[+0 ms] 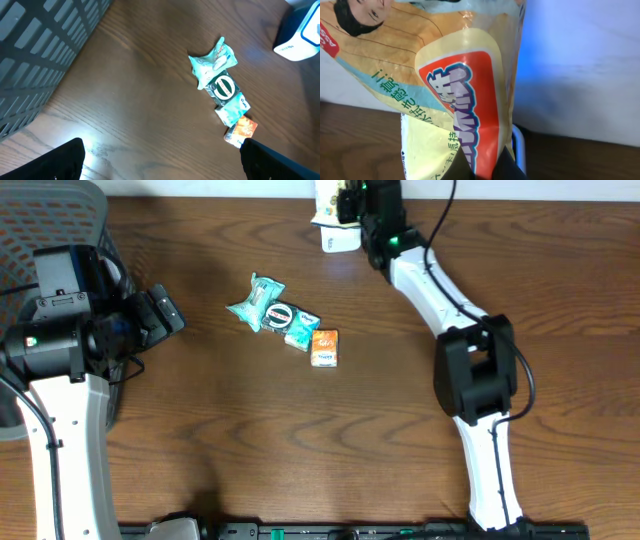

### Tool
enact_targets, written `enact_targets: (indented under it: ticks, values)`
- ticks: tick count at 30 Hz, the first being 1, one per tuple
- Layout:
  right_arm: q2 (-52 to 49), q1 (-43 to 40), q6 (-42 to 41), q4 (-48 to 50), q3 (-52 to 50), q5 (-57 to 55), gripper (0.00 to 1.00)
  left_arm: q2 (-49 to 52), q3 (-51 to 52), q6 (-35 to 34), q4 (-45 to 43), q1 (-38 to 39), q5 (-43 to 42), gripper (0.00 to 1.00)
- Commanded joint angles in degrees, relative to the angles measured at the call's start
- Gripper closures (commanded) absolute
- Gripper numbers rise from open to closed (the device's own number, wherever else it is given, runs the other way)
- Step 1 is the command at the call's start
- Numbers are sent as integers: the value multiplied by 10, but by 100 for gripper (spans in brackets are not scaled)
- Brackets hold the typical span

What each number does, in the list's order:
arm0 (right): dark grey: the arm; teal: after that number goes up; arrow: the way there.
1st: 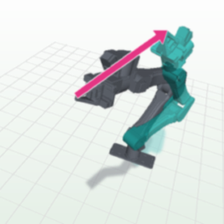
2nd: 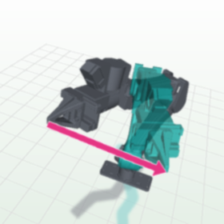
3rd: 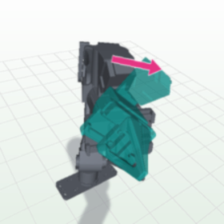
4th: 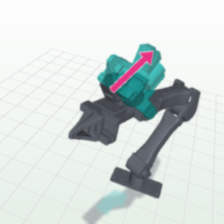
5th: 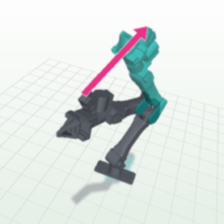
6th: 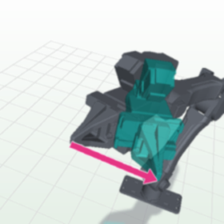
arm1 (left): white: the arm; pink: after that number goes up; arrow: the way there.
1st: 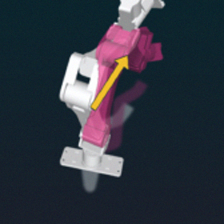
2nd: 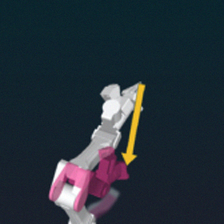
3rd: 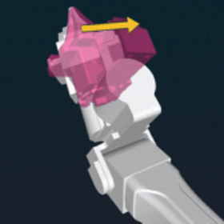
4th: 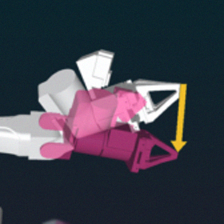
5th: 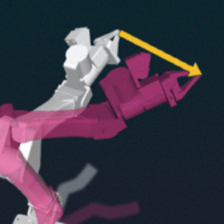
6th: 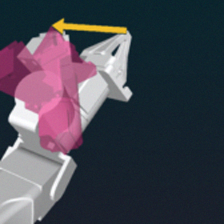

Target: Scan the item barcode

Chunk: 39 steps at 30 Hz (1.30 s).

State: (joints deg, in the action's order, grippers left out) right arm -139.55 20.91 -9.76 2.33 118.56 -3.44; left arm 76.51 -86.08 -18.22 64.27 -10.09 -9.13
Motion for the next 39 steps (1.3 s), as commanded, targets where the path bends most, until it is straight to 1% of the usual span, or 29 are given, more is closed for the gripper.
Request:
enact_targets:
  ticks: [1,6,11,15,20,23,29,33,36,39]
  values:
    - [2,6,21,7,26,-22,99,1,-12,-1,2,-2,-3,2]
    - [-1,3,22,-16,26,-61,99,1,-12,-1,2,-2,-3,2]
    - [2,-5,22,-24,26,-61,99,1,-12,-1,2,-2,-3,2]
    - [13,-17,22,-54,26,-64,99,1,-12,-1,2,-2,-3,2]
    - [49,-42,22,-110,26,-100,99,1,-12,-1,2,-2,-3,3]
    - [81,-69,34,-159,26,-102,99,1,-12,-1,2,-2,-3,2]
    - [132,-146,94,-300,26,-102,99,1,-12,-1,2,-2,-3,2]
    - [139,-206,160,-409,26,-110,99,1,-12,-1,2,-2,-3,2]
    - [138,-248,177,-473,24,-134,99,1,-12,-1,2,-2,-3,2]
    - [138,-297,178,-513,19,-140,99,1,-12,-1,2,-2,-3,2]
